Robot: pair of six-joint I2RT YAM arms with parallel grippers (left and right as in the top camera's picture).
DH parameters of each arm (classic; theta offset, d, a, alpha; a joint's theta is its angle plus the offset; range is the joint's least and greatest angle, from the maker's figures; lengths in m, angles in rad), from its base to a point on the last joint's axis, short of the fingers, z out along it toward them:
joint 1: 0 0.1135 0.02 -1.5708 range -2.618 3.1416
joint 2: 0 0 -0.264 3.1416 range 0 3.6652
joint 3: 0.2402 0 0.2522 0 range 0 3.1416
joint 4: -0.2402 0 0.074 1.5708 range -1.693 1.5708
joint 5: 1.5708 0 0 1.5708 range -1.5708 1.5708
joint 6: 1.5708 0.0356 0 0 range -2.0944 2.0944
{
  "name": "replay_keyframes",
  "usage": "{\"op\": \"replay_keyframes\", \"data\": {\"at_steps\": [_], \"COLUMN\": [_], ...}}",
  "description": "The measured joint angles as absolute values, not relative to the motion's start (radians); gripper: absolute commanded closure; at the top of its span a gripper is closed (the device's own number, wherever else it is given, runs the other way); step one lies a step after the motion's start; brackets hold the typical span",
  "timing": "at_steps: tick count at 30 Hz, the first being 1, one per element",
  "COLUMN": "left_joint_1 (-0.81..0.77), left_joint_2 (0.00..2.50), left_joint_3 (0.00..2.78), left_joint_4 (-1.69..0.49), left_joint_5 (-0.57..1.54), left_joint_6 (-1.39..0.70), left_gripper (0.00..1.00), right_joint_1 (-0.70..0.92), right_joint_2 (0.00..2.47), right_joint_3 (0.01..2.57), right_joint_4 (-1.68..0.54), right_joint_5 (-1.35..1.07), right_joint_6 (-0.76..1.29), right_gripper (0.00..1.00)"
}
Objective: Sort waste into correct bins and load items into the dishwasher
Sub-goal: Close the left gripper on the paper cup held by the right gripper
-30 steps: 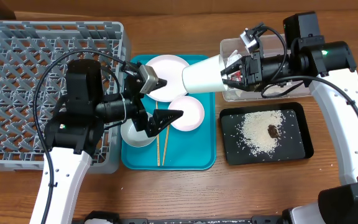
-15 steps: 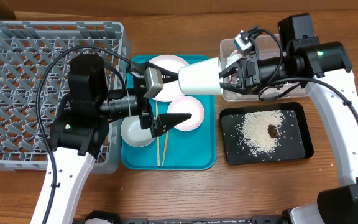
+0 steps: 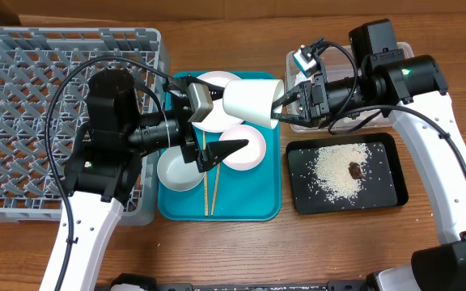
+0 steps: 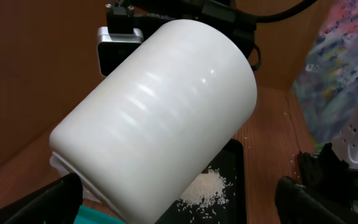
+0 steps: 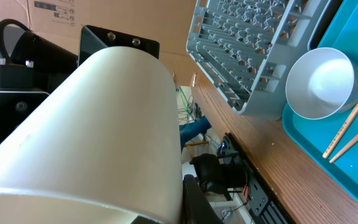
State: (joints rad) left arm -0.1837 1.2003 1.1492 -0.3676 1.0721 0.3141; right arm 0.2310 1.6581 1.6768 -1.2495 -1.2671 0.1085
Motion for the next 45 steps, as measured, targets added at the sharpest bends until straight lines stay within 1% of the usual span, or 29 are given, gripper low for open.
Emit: {"op": "replay_keyframes", "data": {"at_steps": [12,24,26,28,30,32,33,35,37,40,41,45], "left_joint_1": [-0.210,-0.210,-0.210,-0.210,-0.210,-0.210,-0.210,-0.210,-0.210,-0.210,-0.215,-0.220], "left_joint_2": [1.201,1.201,1.201,1.201,1.201,1.201,1.201,1.201,1.201,1.201,1.201,1.201], "left_joint_3": [1.150,1.150,1.150,1.150,1.150,1.150,1.150,1.150,1.150,1.150,1.150,1.150], "left_joint_4": [-0.418,-0.326,-0.319,-0.317,-0.314,-0.313,-0.314,-0.311,-0.288,-0.215,-0.192,-0.138], "left_joint_5": [0.953,0.961,0.980,1.000,1.020,1.030,1.033,1.033,1.031,1.037,1.039,1.047], "left_joint_6": [0.314,0.314,0.314,0.313,0.313,0.311,0.307,0.302,0.263,0.153,0.112,-0.054], "left_gripper": [0.00,0.00,0.02,0.07,0.09,0.13,0.13,0.00,0.00,0.00,0.02,0.01], "right_joint_1": [0.202,0.198,0.198,0.198,0.200,0.205,0.212,0.226,0.244,0.255,0.254,0.252], "right_joint_2": [1.658,1.658,1.658,1.658,1.658,1.658,1.658,1.658,1.658,1.658,1.658,1.658], "right_joint_3": [1.677,1.677,1.677,1.677,1.677,1.677,1.677,1.677,1.677,1.677,1.677,1.677], "right_joint_4": [-1.253,-1.285,-1.289,-1.293,-1.293,-1.294,-1.293,-1.293,-1.293,-1.280,-1.279,-1.274], "right_joint_5": [-1.268,-1.256,-1.256,-1.259,-1.264,-1.275,-1.281,-1.296,-1.313,-1.335,-1.343,-1.365], "right_joint_6": [0.107,0.104,0.104,0.104,0.105,0.104,0.104,0.100,0.096,0.096,0.097,0.097], "right_gripper": [0.96,0.96,0.96,0.96,0.96,0.96,0.96,0.96,0.96,0.96,0.96,0.96]}}
